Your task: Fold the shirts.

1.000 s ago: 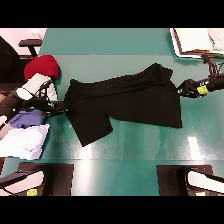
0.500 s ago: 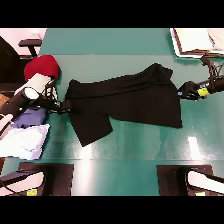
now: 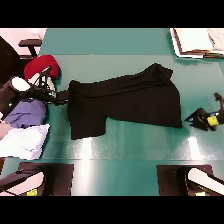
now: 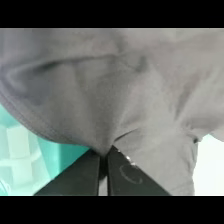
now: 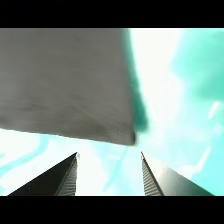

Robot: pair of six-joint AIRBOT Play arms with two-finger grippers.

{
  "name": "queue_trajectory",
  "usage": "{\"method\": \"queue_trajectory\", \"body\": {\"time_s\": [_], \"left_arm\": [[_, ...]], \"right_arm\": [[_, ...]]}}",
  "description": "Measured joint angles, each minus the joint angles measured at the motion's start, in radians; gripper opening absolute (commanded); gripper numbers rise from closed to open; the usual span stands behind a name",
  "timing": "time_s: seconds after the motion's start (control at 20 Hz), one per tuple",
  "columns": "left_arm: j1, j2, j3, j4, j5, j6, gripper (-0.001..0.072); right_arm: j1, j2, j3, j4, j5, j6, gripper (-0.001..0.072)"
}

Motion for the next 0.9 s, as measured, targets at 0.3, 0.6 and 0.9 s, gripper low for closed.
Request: {"method": "queue_trajectory", "body": {"time_s": [0.3, 0.6, 0.9], "left_arm": [[0.000, 0.010, 0.005, -0.002, -0.004, 0.002, 0.0026], [0.000, 0.024, 0.017, -0.003, -0.018, 0.003, 0.0025], [0.000, 0.215, 0.225, 0.001, -0.047, 0.002, 0.0025]], "right_arm": [[0.014, -0.061, -0.128, 0.150, -0.122, -0.042, 0.0331], [0.114, -0.013, -0.122, 0.179, -0.304, -0.049, 0.0019], [0.156, 0.153, 0.204, 0.196, -0.202, -0.063, 0.0018]]}}
